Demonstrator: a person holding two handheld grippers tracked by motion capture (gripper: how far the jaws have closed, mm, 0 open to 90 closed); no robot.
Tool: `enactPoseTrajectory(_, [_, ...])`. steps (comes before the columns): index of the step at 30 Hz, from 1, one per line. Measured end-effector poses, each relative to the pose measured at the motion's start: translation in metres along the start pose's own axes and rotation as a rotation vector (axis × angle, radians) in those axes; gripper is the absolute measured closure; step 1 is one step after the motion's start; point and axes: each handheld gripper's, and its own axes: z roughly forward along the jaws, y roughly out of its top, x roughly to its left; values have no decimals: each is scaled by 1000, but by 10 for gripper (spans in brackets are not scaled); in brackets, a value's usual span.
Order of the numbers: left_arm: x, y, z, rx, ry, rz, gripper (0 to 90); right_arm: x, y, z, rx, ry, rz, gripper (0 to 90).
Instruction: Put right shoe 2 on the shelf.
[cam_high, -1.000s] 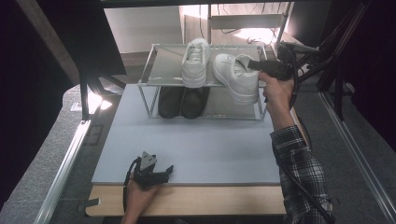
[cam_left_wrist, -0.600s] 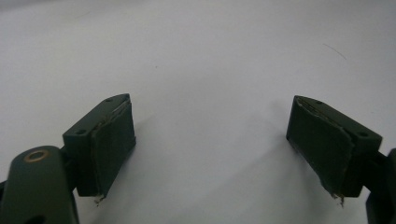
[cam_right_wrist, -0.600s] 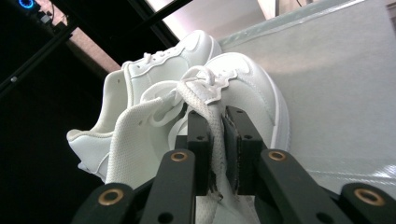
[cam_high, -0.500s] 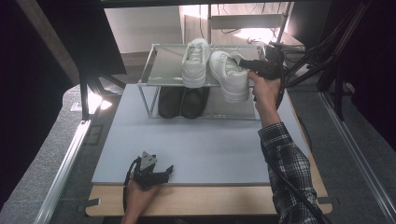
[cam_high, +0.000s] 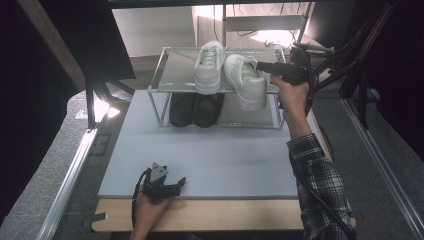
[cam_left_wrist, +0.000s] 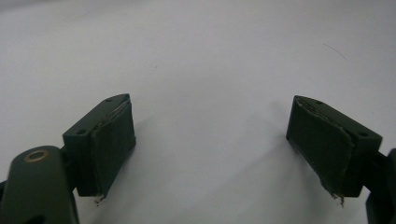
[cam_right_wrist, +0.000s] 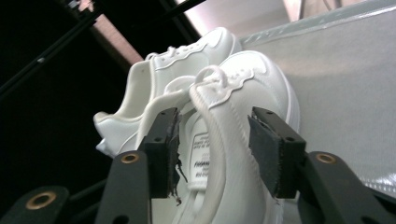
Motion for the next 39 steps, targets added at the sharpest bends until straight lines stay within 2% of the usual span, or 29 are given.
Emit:
enactPoseTrajectory(2, [0,0,0,0,0,0,150,-1,-1,-6,10,17,-8,522])
enactPoseTrajectory(6, [0,0,0,-1,0,-1,149,-6,-5,-19,-6,28,-21,523])
enactPoseTrajectory(9, [0,0,0,-1,0,-1,150,-11,-7,-29,-14,7,-51,537])
enactPoseTrajectory(12, [0,0,0,-3,1,-1,150,-16,-10,-38,-23,12,-61,552])
enactPoseTrajectory(20, [0,0,0,-3,1,-1,149,-23,-24,-53,-5,50,-77,567])
enactPoseTrajectory(24, [0,0,0,-2,1,-1,149,-23,-30,-57,3,42,-107,588])
enactPoseTrajectory(28, [0,0,0,-3,0,0,149,-26,-39,-59,19,58,-128,633])
enactPoseTrajectory(33, [0,0,0,-3,1,0,150,-32,-53,-59,44,94,-133,699])
enactPoseTrajectory(39, [0,0,0,-3,1,0,150,-35,-67,-59,80,120,-149,853])
